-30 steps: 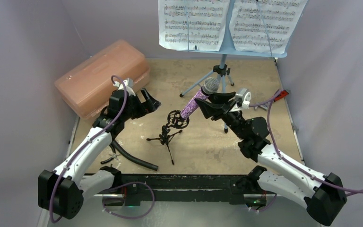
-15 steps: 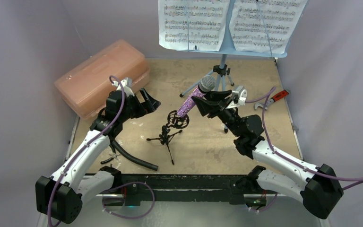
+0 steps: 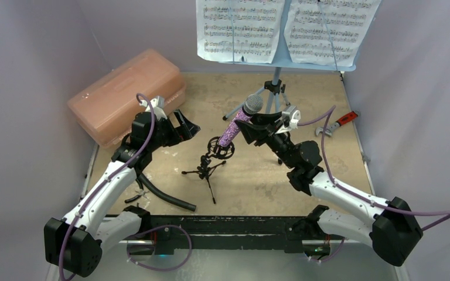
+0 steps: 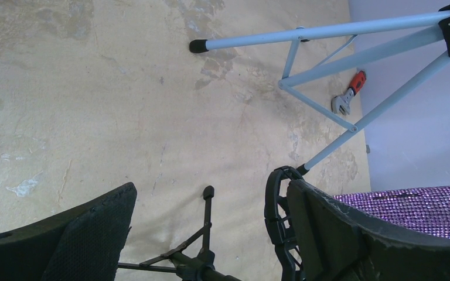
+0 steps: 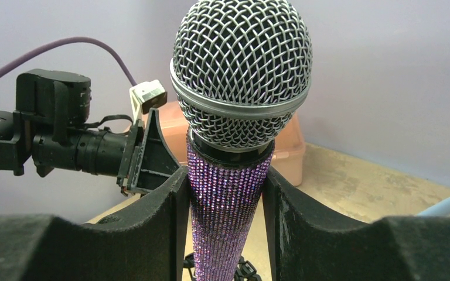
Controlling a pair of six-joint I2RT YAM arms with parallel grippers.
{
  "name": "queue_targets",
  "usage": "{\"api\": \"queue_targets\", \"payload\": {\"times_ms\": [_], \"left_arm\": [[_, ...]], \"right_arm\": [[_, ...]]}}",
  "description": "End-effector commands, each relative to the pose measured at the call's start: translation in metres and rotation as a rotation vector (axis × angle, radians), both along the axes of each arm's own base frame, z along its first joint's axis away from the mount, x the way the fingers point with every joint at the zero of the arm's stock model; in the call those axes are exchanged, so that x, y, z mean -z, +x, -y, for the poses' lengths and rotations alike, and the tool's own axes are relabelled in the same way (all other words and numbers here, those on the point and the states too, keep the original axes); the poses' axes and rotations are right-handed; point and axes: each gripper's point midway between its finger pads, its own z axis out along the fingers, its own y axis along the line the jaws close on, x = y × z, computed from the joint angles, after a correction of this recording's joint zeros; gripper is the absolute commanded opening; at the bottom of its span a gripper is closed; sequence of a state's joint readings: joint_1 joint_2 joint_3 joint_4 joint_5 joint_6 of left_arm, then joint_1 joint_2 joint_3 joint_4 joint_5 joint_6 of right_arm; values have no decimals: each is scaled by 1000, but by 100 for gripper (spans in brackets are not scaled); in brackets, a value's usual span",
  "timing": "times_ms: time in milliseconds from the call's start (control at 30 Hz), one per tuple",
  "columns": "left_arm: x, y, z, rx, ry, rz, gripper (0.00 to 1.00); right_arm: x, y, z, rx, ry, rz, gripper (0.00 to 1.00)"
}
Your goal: Set up the instrument practice props
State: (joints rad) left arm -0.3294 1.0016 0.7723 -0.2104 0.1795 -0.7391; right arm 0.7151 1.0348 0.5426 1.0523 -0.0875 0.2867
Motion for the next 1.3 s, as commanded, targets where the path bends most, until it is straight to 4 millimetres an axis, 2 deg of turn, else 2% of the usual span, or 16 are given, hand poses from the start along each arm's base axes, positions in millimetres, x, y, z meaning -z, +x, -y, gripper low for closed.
{"api": "queue_targets", "payload": {"times_ms": [0,500,967,1267], "left_arm": [[-12,2,1,19,-4,49,99],[-12,0,2,23,-10,43,99],[-15,0,2,21,-19,46,99],[-18,0,3,24,-24,55,99]], "right_arm": [[-21,-2,8,35,54,65,0],[-13,3,5,37,46,41,0],[0,6,-6,4,-2,0,0],[0,9,-15,-21,-38,-8,0]]}}
